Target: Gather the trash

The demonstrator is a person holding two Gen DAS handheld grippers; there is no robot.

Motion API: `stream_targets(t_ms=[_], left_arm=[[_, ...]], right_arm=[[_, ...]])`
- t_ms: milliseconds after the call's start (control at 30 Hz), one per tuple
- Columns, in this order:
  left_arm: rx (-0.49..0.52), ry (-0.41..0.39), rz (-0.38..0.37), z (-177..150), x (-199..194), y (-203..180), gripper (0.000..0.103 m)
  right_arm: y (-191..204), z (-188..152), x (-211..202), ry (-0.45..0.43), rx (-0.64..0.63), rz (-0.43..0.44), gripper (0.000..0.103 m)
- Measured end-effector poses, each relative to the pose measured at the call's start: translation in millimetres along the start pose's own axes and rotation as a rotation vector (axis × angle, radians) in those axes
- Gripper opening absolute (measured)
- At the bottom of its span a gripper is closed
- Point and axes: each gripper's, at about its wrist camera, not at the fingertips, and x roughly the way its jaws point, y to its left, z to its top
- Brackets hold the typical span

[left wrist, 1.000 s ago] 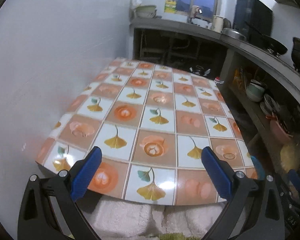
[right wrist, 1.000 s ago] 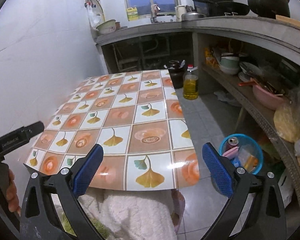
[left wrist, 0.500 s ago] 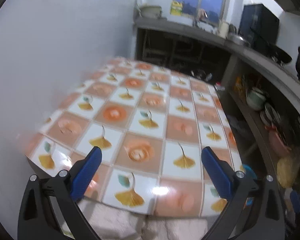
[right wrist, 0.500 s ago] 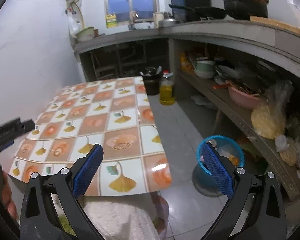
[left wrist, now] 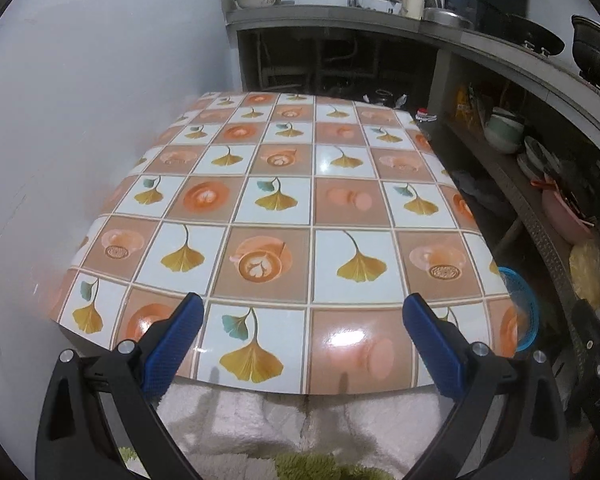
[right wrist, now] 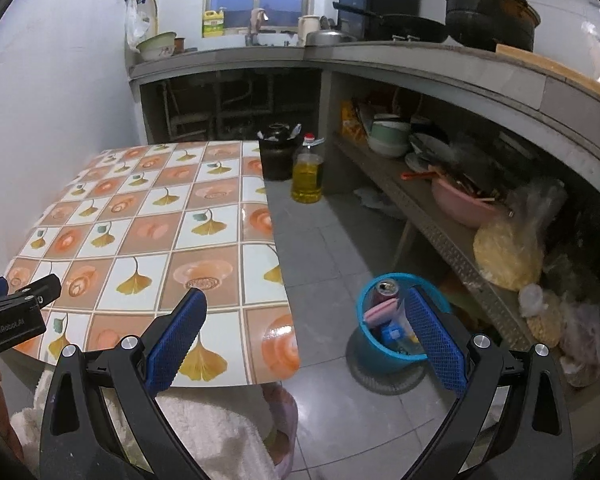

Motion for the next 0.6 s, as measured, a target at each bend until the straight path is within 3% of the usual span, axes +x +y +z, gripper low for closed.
stream_targets(t_ms=[600], left_arm=[[0.035,0.017,0.027,0,5,-6,0.098]], right_arm=[[-12,-2,4,0.025,-0.038,-0.036,0.095]])
